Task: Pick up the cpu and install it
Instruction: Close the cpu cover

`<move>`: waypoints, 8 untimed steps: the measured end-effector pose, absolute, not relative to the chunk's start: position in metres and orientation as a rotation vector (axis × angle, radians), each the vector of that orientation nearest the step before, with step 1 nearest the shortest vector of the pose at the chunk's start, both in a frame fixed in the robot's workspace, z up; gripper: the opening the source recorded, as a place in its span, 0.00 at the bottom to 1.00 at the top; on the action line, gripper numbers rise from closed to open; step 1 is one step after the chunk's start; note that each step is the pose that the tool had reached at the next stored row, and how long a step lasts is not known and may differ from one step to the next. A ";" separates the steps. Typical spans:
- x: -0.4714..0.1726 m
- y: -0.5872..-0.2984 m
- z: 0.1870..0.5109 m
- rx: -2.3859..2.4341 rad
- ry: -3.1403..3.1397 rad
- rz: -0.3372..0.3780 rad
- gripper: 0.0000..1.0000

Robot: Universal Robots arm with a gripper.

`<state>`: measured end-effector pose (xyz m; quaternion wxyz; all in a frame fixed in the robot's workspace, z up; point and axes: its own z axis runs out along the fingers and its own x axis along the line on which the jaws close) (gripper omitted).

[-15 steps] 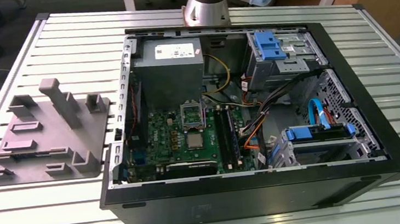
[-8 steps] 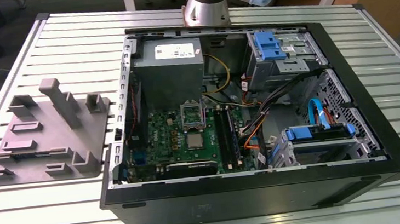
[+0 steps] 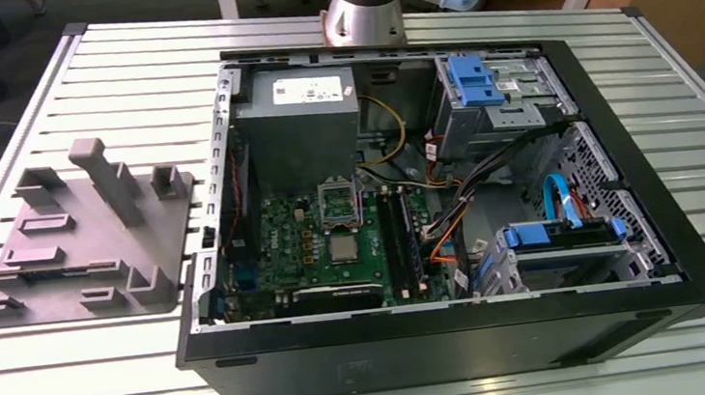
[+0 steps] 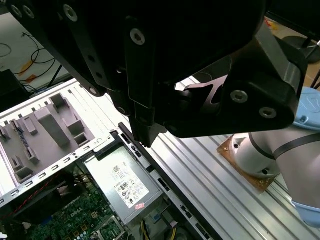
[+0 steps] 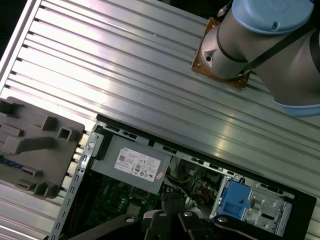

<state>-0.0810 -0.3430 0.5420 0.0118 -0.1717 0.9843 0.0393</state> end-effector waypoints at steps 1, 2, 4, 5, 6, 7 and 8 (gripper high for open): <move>-0.081 -0.343 0.541 -0.535 3.069 0.123 0.11; -0.081 -0.343 0.540 -0.535 3.069 0.122 0.11; -0.081 -0.343 0.538 -0.535 3.069 0.122 0.11; -0.081 -0.343 0.537 -0.535 3.069 0.122 0.11; -0.081 -0.343 0.535 -0.535 3.068 0.122 0.11; -0.081 -0.343 0.533 -0.535 3.068 0.122 0.11; -0.081 -0.343 0.532 -0.535 3.068 0.122 0.11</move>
